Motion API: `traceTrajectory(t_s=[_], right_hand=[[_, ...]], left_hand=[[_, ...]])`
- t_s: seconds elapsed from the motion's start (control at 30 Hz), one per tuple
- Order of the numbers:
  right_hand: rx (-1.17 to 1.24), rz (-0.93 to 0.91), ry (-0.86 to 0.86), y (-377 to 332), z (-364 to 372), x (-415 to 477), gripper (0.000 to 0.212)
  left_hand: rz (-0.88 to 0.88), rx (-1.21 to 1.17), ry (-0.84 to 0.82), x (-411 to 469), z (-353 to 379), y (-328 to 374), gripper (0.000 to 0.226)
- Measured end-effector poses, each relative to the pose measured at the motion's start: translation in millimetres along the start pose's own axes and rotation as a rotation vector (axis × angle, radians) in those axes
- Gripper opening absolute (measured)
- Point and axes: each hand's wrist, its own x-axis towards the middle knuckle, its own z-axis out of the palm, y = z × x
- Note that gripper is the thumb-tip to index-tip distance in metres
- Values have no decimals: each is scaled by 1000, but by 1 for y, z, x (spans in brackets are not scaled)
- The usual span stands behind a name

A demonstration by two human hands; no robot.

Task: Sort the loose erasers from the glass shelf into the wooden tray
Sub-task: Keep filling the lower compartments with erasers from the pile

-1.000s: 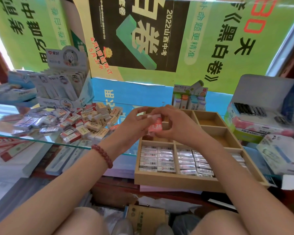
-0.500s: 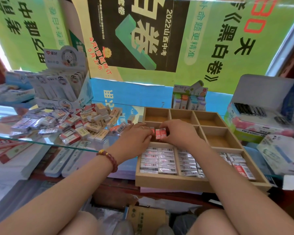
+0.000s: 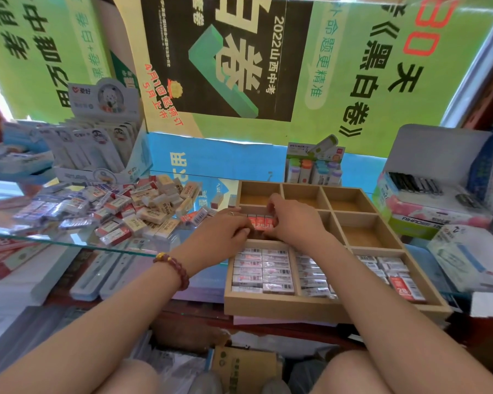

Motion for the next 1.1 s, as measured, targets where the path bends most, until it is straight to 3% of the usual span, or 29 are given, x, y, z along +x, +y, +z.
traceTrajectory(t_s=[0.13, 0.23, 0.4, 0.6, 0.8, 0.9, 1.0, 1.1], right_hand=[[95, 20, -20, 4, -5, -2, 40], [115, 43, 56, 5, -16, -4, 36], [228, -15, 108, -7, -25, -7, 24], [240, -108, 64, -29, -21, -9, 16], [244, -190, 62, -49, -16, -7, 21], [273, -201, 48, -51, -15, -5, 28], [403, -211, -19, -51, -11, -6, 62], [542, -232, -19, -59, -9, -8, 79]], left_hand=[[-161, -260, 269, -1, -10, -6, 24], [-333, -193, 451, -2, -18, -28, 28], [-362, 29, 268, -5, -5, -50, 40], [-310, -78, 342, -6, -2, -47, 34], [-275, -6, 357, -13, -3, -45, 41], [-408, -439, 520, -14, -13, -39, 36], [-451, -1066, 569, -18, -29, -26, 36], [-377, -1178, 536, -19, -38, -12, 34]])
